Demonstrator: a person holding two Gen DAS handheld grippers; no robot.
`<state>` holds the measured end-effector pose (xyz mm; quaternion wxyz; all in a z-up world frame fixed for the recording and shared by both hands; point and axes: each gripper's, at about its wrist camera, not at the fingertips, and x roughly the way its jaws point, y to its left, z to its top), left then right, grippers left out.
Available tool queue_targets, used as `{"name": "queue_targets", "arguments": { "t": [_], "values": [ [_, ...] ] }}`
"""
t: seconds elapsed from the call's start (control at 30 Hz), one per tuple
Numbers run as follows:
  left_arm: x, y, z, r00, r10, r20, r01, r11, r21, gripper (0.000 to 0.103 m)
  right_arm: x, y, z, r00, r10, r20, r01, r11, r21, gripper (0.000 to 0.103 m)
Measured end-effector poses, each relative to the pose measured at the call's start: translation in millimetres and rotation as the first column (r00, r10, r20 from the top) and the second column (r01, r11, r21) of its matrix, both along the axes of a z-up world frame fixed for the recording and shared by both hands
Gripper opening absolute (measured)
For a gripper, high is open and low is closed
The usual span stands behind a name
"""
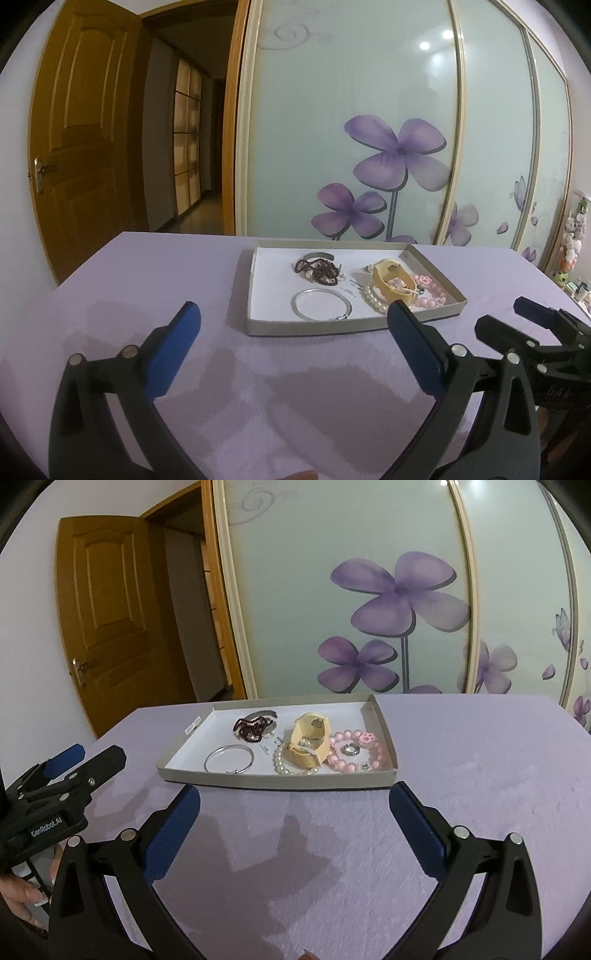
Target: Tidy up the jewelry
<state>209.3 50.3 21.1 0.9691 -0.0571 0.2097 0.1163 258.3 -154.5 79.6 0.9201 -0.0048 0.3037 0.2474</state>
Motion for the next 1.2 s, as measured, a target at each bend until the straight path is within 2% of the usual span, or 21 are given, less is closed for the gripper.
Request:
{"name": "queue_targets", "arguments": {
  "t": [0.4,0.73,0.93,1.2],
  "values": [
    [5,-1,-4,1.000,0.002,-0.014,-0.001,1.000,0.015,0.101,3,7,1,1.000,0.010,-0.003,-0.010,1.000,-0.004,0.102],
    [11,-2,5,0.998,0.004,-0.055,-0.003,1.000,0.014,0.101,11,6,11,0.999,0.005,-0.031,-0.005,1.000,0.001,0.102],
    [12,-4,12,0.998,0.006,-0.068,-0.004,1.000,0.024,0.101,11,6,20,1.000,0.002,-0.013,-0.002,1.000,0.000,0.102],
    [12,-5,14,0.997,-0.007,-0.072,0.008,1.000,0.012,0.101,12,7,17,0.999,0.005,-0.038,-0.005,1.000,0.008,0.102]
  ]
}}
